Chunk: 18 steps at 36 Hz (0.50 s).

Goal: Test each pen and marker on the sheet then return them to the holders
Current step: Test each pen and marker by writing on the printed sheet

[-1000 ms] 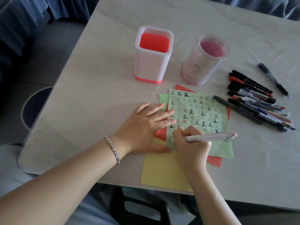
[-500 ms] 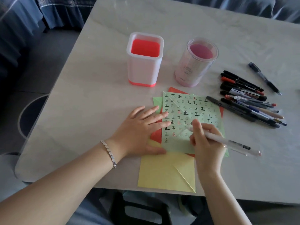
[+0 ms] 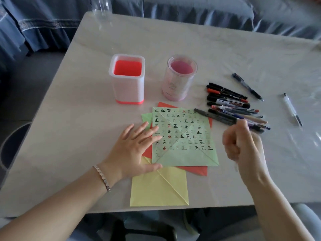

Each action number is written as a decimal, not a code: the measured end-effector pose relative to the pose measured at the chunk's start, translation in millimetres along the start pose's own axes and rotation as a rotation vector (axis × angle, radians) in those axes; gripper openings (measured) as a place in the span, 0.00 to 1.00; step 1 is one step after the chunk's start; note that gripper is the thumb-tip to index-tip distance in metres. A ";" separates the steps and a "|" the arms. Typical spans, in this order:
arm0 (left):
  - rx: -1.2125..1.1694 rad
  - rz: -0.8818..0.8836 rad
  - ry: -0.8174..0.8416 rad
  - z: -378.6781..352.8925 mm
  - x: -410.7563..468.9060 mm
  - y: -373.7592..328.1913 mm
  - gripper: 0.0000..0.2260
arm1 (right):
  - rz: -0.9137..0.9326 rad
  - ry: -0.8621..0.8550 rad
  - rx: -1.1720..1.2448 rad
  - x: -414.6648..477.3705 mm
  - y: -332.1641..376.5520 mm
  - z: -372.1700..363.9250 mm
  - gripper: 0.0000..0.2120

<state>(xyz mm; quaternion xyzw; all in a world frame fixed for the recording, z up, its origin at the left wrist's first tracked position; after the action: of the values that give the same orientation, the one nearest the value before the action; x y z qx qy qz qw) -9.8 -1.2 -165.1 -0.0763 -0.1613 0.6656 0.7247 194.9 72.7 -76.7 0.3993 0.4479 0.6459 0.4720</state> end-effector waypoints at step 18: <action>-0.016 0.029 0.112 -1.4 1.5 -0.8 0.33 | 0.047 0.213 -0.710 17.1 -18.0 -24.2 0.15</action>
<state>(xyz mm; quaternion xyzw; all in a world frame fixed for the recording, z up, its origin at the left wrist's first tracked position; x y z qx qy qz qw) -8.5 0.4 -165.9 -0.1216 -0.1244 0.6696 0.7221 172.7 87.2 -99.1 0.1516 0.2333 0.8096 0.5169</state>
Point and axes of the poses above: each hand's wrist, its own x-axis towards the middle knuckle, its own z-axis out of the back of the hand, y = z × x, the point moved 8 cm from there along x, towards the middle knuckle, and after that the axes turned 6 degrees about z, right-handed, at the moved point
